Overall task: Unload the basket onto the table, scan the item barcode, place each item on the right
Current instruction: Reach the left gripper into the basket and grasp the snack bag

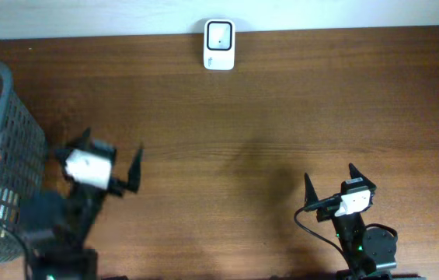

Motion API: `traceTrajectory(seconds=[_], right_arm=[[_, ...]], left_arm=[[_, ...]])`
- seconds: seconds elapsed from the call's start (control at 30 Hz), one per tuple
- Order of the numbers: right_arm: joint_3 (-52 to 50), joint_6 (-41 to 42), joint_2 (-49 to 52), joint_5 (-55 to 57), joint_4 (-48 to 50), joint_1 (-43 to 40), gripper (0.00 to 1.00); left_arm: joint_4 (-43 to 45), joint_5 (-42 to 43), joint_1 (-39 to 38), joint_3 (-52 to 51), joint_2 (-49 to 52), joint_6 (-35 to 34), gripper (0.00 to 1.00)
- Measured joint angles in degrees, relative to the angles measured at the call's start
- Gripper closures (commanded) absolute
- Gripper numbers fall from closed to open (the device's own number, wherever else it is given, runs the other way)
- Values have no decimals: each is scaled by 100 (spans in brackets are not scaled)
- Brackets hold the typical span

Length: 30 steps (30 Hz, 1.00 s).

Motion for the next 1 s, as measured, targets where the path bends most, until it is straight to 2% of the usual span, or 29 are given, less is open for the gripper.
traceTrajectory(seconds=[0.07,0.2,0.23,0.27,0.33,0.4,0.47,0.53,0.57,0.63,0.67,0.77,0.83,1.0], right_arm=[[0,2,13,0,-2,0,1],[0,2,13,0,0,0,1],[0,0,15,0,0,0,1],[0,2,15,0,-2,0,1],[0,2,15,0,-2,0,1],[0,2,15,0,-2,0,1],[0,4,15,0,0,0,1],[0,2,15,0,-2,0,1],[0,2,15,0,0,0,1],[0,2,15,0,-2,0,1],[0,2,15,2,-2,0,1],[0,2,15,0,0,0,1],[0,2,15,0,0,0,1],[0,2,15,2,0,0,1]], left_arm=[[-726,120,7,1069,870,2,1],[-3178,435,7,3921,2813,-4,1],[-3316,501,4,4321,3080,2,1],[-3869,669,7,5117,3558,0,1],[-4081,820,7,5639,3834,0,1],[-4105,962,7,5788,3884,0,1],[-4116,1001,7,5792,3888,0,10],[-4057,608,28,5792,3888,-155,9],[-4039,302,76,5792,3891,-428,9],[-4122,-992,494,5792,3897,-1550,9],[-4162,-1353,706,5792,3906,-1947,9],[-4330,-2288,1790,5792,3936,-3233,9],[-4533,-2520,2367,5796,4030,-3685,11],[-4572,-2754,3456,5718,5045,-4131,12]])
